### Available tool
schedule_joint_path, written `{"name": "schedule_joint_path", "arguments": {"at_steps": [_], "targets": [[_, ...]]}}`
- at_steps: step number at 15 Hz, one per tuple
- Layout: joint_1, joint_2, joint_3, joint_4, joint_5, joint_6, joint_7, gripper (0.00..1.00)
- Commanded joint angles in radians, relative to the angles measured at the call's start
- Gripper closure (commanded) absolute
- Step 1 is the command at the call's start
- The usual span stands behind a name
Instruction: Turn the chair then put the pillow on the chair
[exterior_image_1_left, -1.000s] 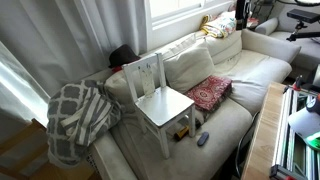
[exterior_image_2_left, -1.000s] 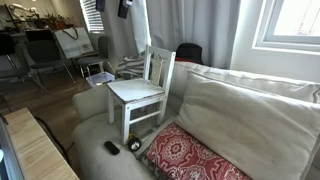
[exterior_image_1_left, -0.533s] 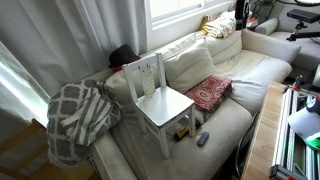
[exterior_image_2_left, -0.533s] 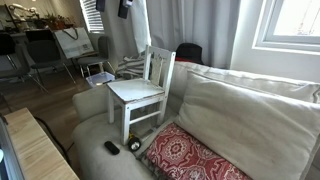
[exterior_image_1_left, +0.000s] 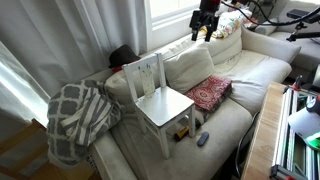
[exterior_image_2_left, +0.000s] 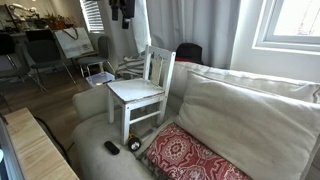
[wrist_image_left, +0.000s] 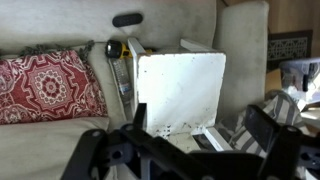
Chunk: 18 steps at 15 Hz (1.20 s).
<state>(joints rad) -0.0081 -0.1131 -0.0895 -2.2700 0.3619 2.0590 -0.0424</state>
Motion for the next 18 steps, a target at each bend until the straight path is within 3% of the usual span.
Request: {"name": "schedule_joint_path", "arguments": {"at_steps": [1,6,12,13,18], "targets": [[0.024,0.122,0.072,0.07,0.033,0.176,0.229,0.0],[0.064,0.283,0.113,0.176,-0.073,0.376,0.606,0.0],[0.135,0.464,0.069,0.348,-0.224,0.349,1.051,0.0],[0.103,0.39,0.094,0.267,-0.178,0.379,0.923,0.0],[0.107,0.406,0.093,0.287,-0.184,0.38,0.938,0.0]]}}
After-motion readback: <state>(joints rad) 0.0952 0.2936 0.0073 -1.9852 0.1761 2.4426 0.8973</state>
